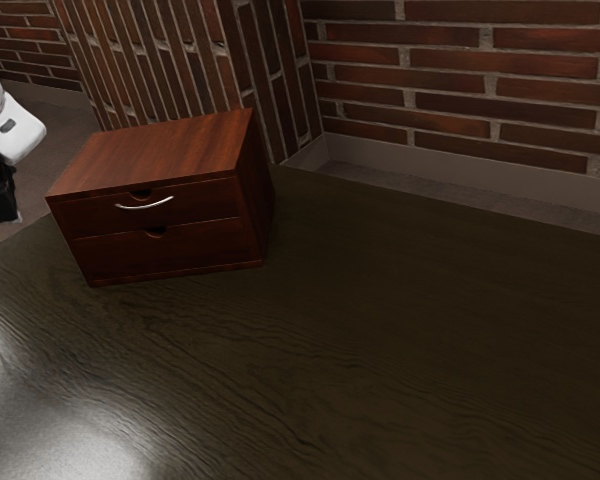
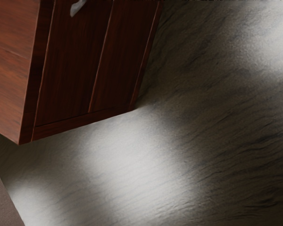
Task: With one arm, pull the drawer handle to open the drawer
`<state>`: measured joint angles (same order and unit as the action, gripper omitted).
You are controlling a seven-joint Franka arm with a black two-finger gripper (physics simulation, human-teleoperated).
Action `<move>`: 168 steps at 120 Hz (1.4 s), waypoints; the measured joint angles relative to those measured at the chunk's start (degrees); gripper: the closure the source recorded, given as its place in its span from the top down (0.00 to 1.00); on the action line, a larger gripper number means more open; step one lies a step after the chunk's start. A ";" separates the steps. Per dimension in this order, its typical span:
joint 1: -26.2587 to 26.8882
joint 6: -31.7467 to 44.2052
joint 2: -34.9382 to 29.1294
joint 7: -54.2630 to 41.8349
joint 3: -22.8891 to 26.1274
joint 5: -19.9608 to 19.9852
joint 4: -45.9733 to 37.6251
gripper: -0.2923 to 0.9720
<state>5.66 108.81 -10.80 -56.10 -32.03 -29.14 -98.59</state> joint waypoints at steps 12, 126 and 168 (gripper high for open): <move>-0.01 2.00 -0.46 -0.01 -0.17 -0.99 -1.17 0.77; 1.15 15.20 0.77 7.72 -1.64 -2.22 -8.07 0.77; 0.97 20.19 5.21 8.16 -1.64 -2.03 -8.05 0.77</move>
<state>6.63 129.00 -5.60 -47.94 -33.67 -31.17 -106.63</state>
